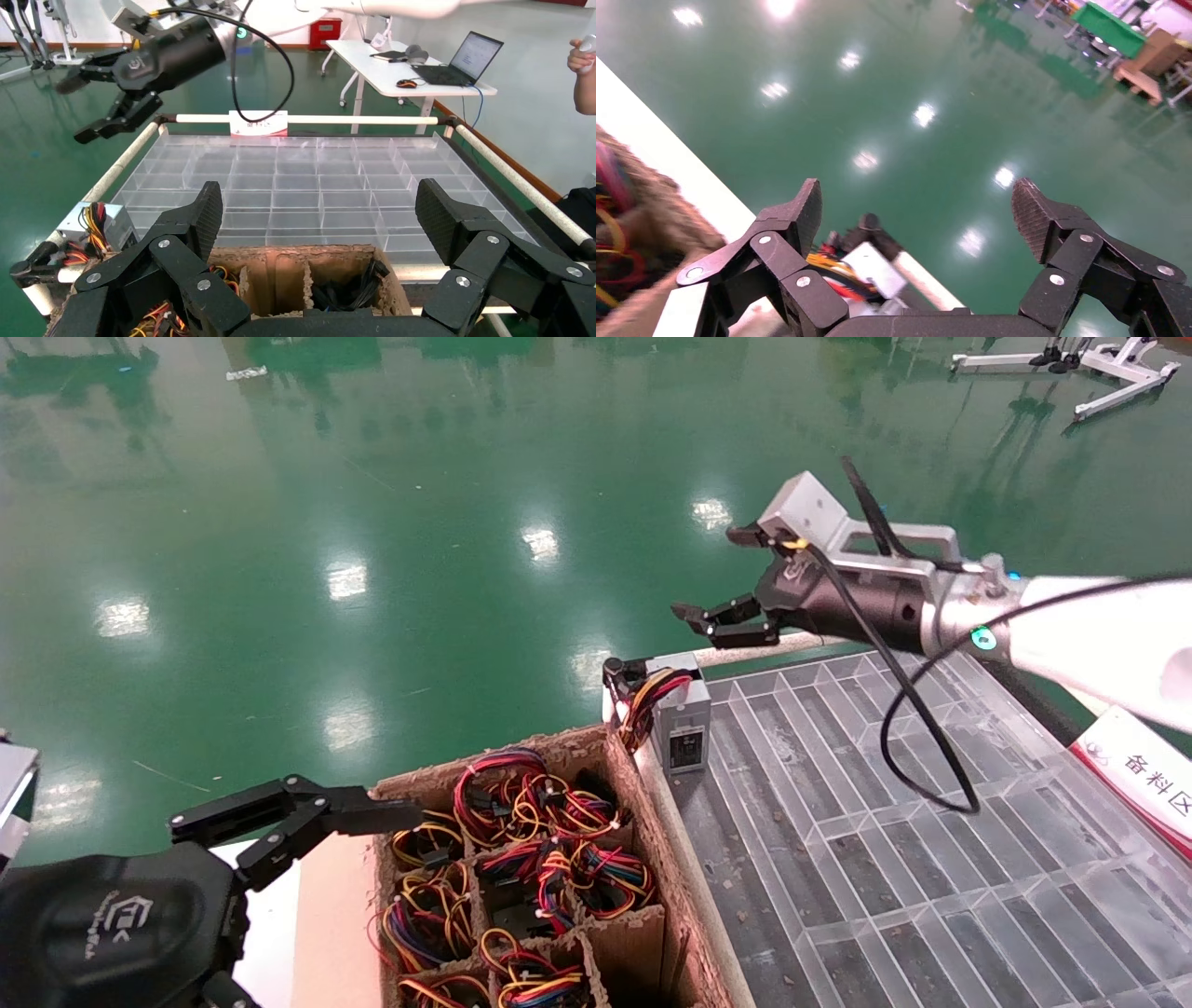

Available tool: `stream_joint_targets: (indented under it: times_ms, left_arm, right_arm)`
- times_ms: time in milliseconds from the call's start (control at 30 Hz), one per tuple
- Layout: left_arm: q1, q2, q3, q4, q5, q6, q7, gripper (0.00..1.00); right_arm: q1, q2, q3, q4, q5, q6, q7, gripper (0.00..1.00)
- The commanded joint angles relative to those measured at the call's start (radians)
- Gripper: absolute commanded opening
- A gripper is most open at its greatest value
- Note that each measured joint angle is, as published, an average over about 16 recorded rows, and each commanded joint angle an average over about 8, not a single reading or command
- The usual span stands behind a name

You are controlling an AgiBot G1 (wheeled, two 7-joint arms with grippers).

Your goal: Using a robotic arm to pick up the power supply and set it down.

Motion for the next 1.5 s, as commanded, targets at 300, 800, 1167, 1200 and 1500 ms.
stream_joint_targets:
  times_ms: [300,800,1167,1200,1500]
  left_arm:
    - [0.000,0.000,0.000,0.000,0.000,0.000,0.000,1.00]
    - [0.000,0.000,0.000,0.000,0.000,0.000,0.000,1.00]
    - [0.000,0.000,0.000,0.000,0.000,0.000,0.000,1.00]
    - [0.000,0.000,0.000,0.000,0.000,0.000,0.000,1.00]
    - [0.000,0.000,0.000,0.000,0.000,0.000,0.000,1.00]
  right_arm:
    - [-0.147,0.109,0.040,0.223,0.123,-0.092,0.114,1.00]
    - [-0.368,0.273,0.100,0.558,0.308,-0.230,0.284,1.00]
    - [-0.530,0.394,0.144,0.805,0.444,-0.332,0.410,1.00]
    - [-0.545,0.405,0.148,0.828,0.457,-0.341,0.421,1.00]
    - [-0.668,0.496,0.182,1.014,0.560,-0.418,0.516,1.00]
